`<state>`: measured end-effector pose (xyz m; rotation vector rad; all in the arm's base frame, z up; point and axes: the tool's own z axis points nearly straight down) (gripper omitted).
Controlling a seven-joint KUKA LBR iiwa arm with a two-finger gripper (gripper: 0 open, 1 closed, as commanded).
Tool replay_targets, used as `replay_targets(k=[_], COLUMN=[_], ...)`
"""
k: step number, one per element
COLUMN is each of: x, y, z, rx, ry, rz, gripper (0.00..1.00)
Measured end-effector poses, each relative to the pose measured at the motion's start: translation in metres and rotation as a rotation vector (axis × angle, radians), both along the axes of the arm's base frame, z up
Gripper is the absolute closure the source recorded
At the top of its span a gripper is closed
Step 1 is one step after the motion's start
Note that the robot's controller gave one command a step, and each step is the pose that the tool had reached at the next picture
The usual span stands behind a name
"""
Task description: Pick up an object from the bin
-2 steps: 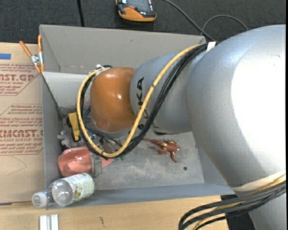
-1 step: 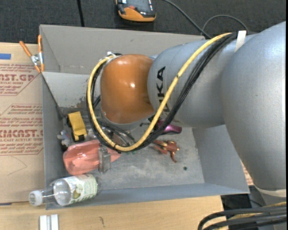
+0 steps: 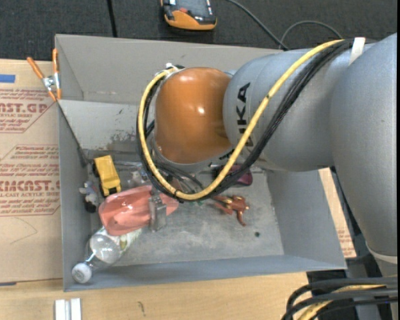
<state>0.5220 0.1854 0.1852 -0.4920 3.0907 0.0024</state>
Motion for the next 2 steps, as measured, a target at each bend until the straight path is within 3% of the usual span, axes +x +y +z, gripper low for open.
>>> replay_targets(k=[1, 2], x=[-0.007, -0.007], y=[0.01, 0.011], z=[-0.011, 0.048], rx=[-0.01, -0.007], ry=[0.027, 0.021], rz=[0.005, 0.007], gripper=[1.0, 1.0])
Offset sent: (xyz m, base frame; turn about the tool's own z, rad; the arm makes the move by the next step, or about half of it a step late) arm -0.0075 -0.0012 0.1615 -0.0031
